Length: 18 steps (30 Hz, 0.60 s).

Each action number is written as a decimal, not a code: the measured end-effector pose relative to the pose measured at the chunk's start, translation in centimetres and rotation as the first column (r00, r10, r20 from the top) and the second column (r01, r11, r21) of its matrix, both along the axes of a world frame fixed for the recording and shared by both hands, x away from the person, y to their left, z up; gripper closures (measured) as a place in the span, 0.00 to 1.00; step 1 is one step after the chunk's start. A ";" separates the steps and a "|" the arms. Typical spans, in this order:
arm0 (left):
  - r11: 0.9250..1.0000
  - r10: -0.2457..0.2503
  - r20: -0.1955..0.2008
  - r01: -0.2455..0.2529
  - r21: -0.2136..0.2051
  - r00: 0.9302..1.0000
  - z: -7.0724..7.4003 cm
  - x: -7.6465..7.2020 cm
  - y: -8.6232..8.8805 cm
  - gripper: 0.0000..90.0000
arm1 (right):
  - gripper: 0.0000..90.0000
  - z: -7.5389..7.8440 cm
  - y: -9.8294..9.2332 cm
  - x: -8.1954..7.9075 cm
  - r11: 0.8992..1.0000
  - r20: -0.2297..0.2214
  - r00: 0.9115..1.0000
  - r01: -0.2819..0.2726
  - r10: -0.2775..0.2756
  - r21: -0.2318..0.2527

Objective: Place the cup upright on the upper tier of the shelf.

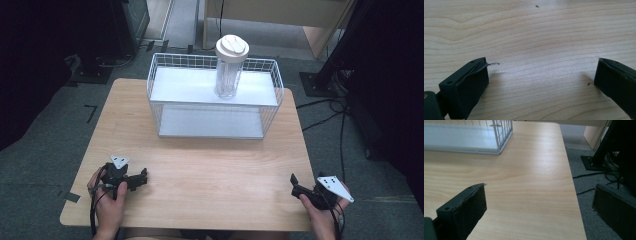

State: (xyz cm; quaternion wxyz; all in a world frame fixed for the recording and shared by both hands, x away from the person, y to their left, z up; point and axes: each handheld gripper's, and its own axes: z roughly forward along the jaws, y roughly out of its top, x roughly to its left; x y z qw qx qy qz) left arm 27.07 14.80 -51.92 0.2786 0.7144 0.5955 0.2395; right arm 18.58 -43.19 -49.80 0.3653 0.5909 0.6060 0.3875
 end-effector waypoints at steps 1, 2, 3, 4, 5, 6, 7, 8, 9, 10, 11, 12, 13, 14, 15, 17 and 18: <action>1.000 0.002 0.002 -0.002 -0.002 1.000 0.0 0.0 0.0 0.00 | 0.00 -0.2 -0.1 0.0 1.000 -0.009 1.000 -0.004 0.004 -0.006; 1.000 0.000 0.000 0.000 0.000 1.000 0.0 0.0 0.0 0.00 | 0.00 -0.4 -0.2 -0.1 1.000 -0.021 1.000 -0.009 0.008 -0.010; 1.000 0.000 0.000 0.000 0.000 1.000 0.0 0.0 0.0 0.00 | 0.00 -0.6 -0.2 -0.1 1.000 -0.035 0.999 -0.015 0.015 -0.009; 1.000 0.000 0.000 0.000 0.000 1.000 0.0 0.0 0.0 0.00 | 0.00 -0.8 -0.3 -0.2 1.000 -0.049 0.999 -0.019 0.018 -0.013; 1.000 0.002 0.002 -0.002 -0.002 1.000 0.0 0.0 0.0 0.00 | 0.00 -0.9 -0.3 -0.2 1.000 -0.053 0.998 -0.021 0.020 -0.015; 1.000 0.000 0.000 0.000 0.000 1.000 0.0 0.0 0.0 0.00 | 0.00 -1.1 -0.3 -0.2 1.000 -0.066 0.997 -0.026 0.025 -0.015; 1.000 0.002 0.002 -0.002 -0.002 1.000 0.0 0.0 0.0 0.00 | 0.00 -1.2 -0.3 -0.2 0.999 -0.073 0.997 -0.032 0.031 -0.016; 1.000 0.002 0.002 -0.002 -0.002 1.000 0.0 0.0 0.0 0.00 | 0.00 -1.4 -0.3 -0.1 0.999 -0.101 0.994 -0.042 0.040 -0.023; 1.000 0.000 0.000 0.000 0.000 1.000 0.0 0.0 0.0 0.00 | 0.00 -1.6 -0.2 0.0 0.999 -0.124 0.991 -0.044 0.040 -0.028; 1.000 0.002 0.002 -0.002 -0.001 1.000 0.0 0.0 0.0 0.00 | 0.00 -1.8 -0.2 0.1 0.998 -0.146 0.988 -0.050 0.043 -0.038; 1.000 0.000 0.000 0.000 0.000 1.000 0.0 0.0 0.0 0.00 | 0.00 -2.0 -0.1 0.1 0.997 -0.161 0.986 -0.057 0.049 -0.043; 1.000 0.001 0.001 -0.001 0.000 1.000 0.0 0.0 0.0 0.00 | 0.00 -2.3 -0.1 0.2 0.997 -0.174 0.983 -0.061 0.052 -0.045; 1.000 0.002 0.001 -0.002 -0.002 1.000 0.0 -0.1 0.0 0.00 | 0.00 -2.5 0.0 0.4 0.997 -0.202 0.978 -0.058 0.048 -0.043; 1.000 0.002 0.002 -0.002 -0.002 1.000 0.0 -0.1 -0.1 0.00 | 0.00 -2.4 0.0 0.4 0.997 -0.200 0.979 -0.058 0.048 -0.043; 1.000 0.002 0.002 -0.002 -0.003 1.000 0.0 -0.1 -0.1 0.00 | 0.00 -2.4 0.0 0.4 0.998 -0.197 0.979 -0.055 0.046 -0.043; 1.000 0.001 0.002 -0.001 -0.003 1.000 0.0 -0.1 -0.1 0.00 | 0.00 -2.6 0.2 0.8 0.997 -0.259 0.965 -0.055 0.040 -0.054; 1.000 0.001 0.002 -0.001 -0.002 1.000 0.0 -0.1 -0.1 0.00 | 0.00 -2.6 0.2 0.8 0.997 -0.259 0.965 -0.055 0.040 -0.054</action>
